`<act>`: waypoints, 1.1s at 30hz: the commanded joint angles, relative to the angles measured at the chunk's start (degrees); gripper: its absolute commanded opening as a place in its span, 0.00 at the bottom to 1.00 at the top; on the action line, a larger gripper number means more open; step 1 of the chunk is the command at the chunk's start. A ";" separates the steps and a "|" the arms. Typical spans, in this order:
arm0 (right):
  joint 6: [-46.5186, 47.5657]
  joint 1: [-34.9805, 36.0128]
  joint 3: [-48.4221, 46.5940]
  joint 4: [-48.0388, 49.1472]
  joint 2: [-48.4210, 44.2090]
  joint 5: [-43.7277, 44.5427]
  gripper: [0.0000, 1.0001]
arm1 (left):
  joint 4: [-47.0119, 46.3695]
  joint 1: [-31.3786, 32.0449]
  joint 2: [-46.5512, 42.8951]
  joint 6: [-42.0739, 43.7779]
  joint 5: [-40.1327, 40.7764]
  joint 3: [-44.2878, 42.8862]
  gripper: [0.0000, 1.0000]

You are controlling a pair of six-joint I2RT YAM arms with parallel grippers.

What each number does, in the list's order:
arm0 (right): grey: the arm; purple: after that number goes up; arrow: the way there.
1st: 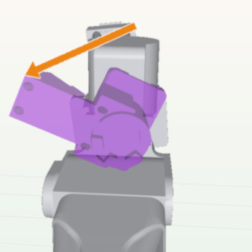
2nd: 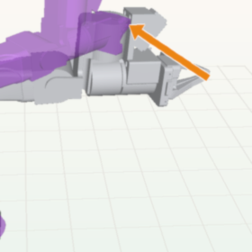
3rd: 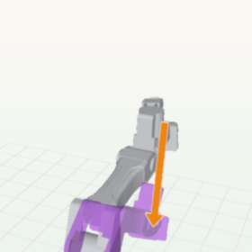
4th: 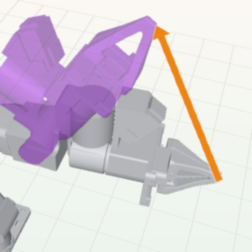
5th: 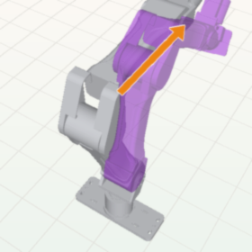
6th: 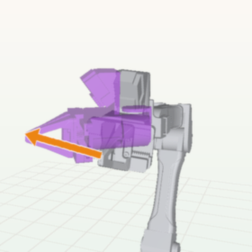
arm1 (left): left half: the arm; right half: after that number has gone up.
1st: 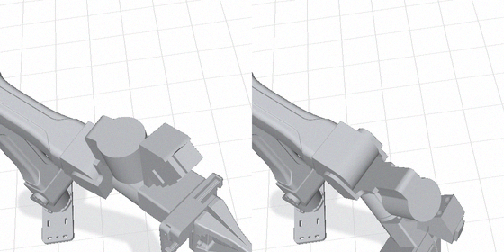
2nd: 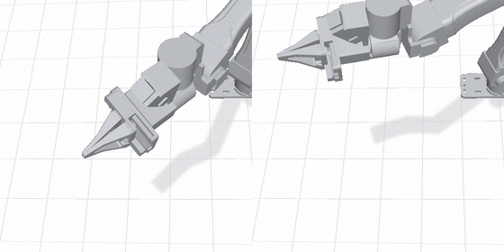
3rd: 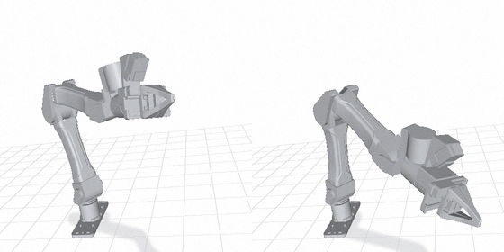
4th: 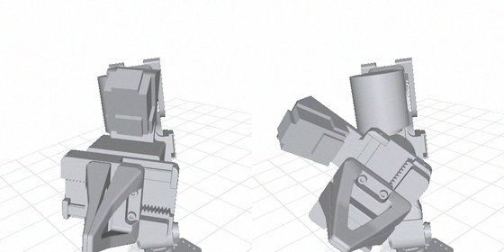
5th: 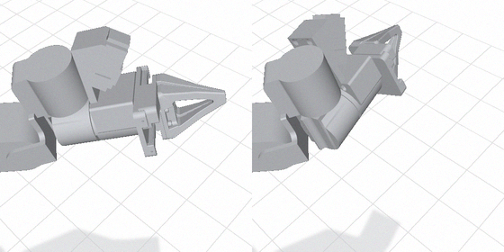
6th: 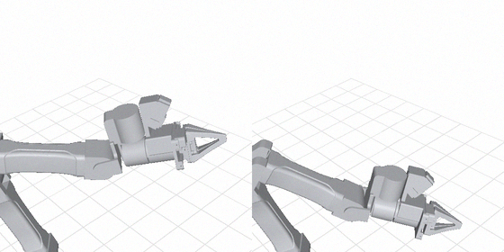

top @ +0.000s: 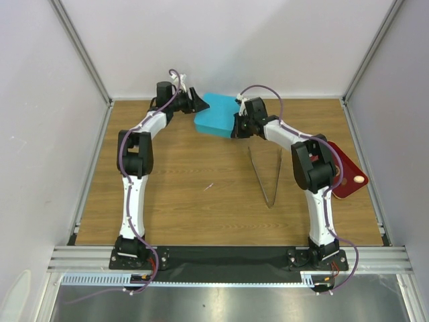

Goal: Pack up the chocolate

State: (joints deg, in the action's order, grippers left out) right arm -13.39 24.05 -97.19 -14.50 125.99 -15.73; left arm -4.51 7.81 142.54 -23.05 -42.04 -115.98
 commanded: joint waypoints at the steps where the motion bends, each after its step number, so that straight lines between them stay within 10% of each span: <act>1: 1.43 -0.67 -1.95 5.01 -1.72 2.02 0.00 | -2.95 0.10 -0.95 -0.24 -0.85 0.23 0.65; 11: 1.17 -0.06 -2.22 9.14 -0.49 3.86 0.00 | -9.11 -0.34 -8.14 -5.70 -0.07 4.36 0.73; 21: 0.64 -0.06 -5.65 7.21 0.92 2.11 0.00 | 0.82 -0.78 -20.70 2.48 19.27 14.63 0.71; 33: -17.15 -7.26 -18.45 17.21 9.95 -20.10 0.00 | -5.40 -0.26 -15.90 -3.84 6.10 14.73 0.65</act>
State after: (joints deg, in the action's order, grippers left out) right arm -20.62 21.02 -108.64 -5.72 131.11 -26.30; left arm -5.80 7.25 123.85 -24.27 -30.74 -99.46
